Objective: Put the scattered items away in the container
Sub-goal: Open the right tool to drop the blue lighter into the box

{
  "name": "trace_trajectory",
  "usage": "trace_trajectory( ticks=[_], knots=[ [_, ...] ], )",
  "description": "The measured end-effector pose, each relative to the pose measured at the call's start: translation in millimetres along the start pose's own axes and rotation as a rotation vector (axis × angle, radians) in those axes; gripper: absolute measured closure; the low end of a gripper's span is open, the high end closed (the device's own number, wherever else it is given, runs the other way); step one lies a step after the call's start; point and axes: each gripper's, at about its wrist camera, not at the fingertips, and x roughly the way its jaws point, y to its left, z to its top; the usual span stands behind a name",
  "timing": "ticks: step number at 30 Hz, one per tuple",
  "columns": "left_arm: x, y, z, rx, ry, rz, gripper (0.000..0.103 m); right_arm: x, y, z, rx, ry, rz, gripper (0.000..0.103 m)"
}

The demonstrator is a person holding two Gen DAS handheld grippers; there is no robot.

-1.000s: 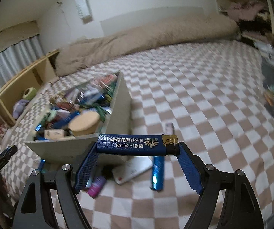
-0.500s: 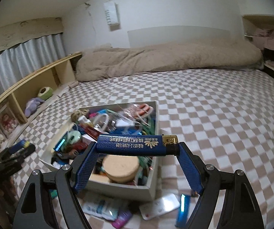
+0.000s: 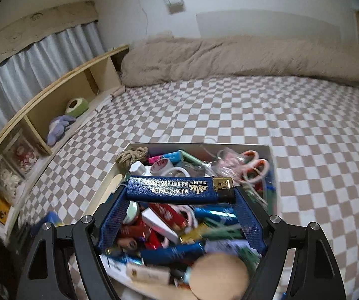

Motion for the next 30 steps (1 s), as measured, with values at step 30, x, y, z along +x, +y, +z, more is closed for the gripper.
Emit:
trace_trajectory(
  ticks=[30],
  knots=[
    [36,20,26,-0.008,0.045,-0.029,0.020,125,0,39,0.068,0.170,-0.068,0.020]
  ],
)
